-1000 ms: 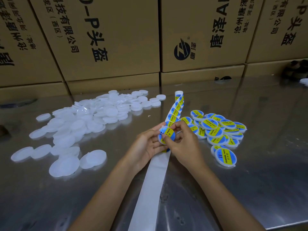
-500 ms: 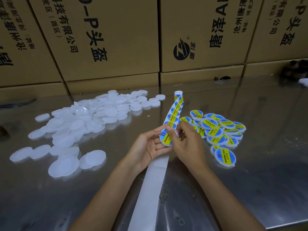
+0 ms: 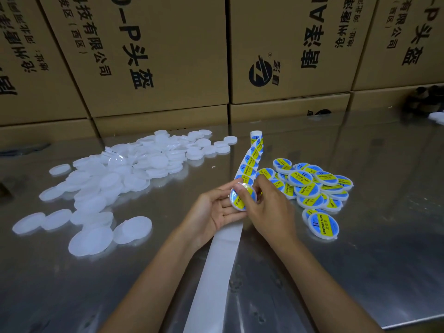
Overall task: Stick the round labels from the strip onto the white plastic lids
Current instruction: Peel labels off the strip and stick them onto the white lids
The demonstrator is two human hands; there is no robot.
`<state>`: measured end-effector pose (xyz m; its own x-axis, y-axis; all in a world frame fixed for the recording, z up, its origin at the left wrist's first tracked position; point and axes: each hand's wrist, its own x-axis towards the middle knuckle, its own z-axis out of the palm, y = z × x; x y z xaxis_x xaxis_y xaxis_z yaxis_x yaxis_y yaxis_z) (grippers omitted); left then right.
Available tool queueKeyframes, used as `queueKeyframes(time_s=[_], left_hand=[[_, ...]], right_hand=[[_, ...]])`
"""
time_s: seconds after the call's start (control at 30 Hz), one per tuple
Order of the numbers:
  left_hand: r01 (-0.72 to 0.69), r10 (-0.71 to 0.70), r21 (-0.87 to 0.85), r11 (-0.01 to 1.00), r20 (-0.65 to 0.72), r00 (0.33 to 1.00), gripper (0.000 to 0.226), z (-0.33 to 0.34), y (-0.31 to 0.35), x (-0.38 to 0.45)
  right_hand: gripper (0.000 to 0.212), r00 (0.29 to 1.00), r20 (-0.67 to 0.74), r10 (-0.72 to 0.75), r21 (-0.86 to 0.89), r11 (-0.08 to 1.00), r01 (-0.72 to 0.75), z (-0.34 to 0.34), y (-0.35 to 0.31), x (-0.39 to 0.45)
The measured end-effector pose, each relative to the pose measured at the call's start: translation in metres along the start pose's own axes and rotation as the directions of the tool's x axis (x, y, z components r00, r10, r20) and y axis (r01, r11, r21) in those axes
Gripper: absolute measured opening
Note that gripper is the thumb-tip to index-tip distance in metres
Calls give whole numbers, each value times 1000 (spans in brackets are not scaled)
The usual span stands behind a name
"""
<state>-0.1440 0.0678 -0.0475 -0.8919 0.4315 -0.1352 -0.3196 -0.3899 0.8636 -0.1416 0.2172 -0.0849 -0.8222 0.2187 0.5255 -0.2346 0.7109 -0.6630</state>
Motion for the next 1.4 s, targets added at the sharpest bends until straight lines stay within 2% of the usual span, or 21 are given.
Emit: queueKeyframes(time_s=[0.17, 0.33, 0.43, 0.63, 0.77, 0.87, 1.07, 1.23, 1.4], left_hand=[[-22, 24, 57, 998, -25, 999, 34, -1, -3, 2], [-84, 81, -40, 996, -83, 993, 31, -5, 0, 4], [-76, 73, -23, 997, -101, 992, 31, -5, 0, 4], [-95, 101, 59, 994, -105, 989, 31, -2, -4, 4], [-132, 142, 94, 987, -116, 983, 31, -5, -2, 4], [-143, 158, 122, 982, -123, 980, 31, -6, 1, 4], [-218, 257, 269, 938, -119, 959, 31, -6, -3, 4], [-238, 297, 314, 919, -157, 942, 28, -10, -3, 2], [-233, 303, 336, 913, -174, 937, 38, -13, -2, 3]], right_hand=[[36, 998, -56, -5, 72, 997, 9, -2, 3, 2], [37, 994, 104, -24, 110, 994, 12, 3, 0, -2], [34, 997, 81, -20, 125, 992, 10, 3, 0, -2], [29, 999, 4, -43, 170, 985, 41, 1, 5, 2], [25, 996, 74, -40, 203, 979, 25, 2, 2, 1], [32, 990, 141, -17, 165, 986, -6, 3, -1, 0], [23, 994, 109, -31, 364, 931, -11, 0, -4, 0], [23, 990, 134, -36, 371, 929, -16, 0, -5, 0], [24, 977, 212, -12, 407, 910, -77, 1, -10, -2]])
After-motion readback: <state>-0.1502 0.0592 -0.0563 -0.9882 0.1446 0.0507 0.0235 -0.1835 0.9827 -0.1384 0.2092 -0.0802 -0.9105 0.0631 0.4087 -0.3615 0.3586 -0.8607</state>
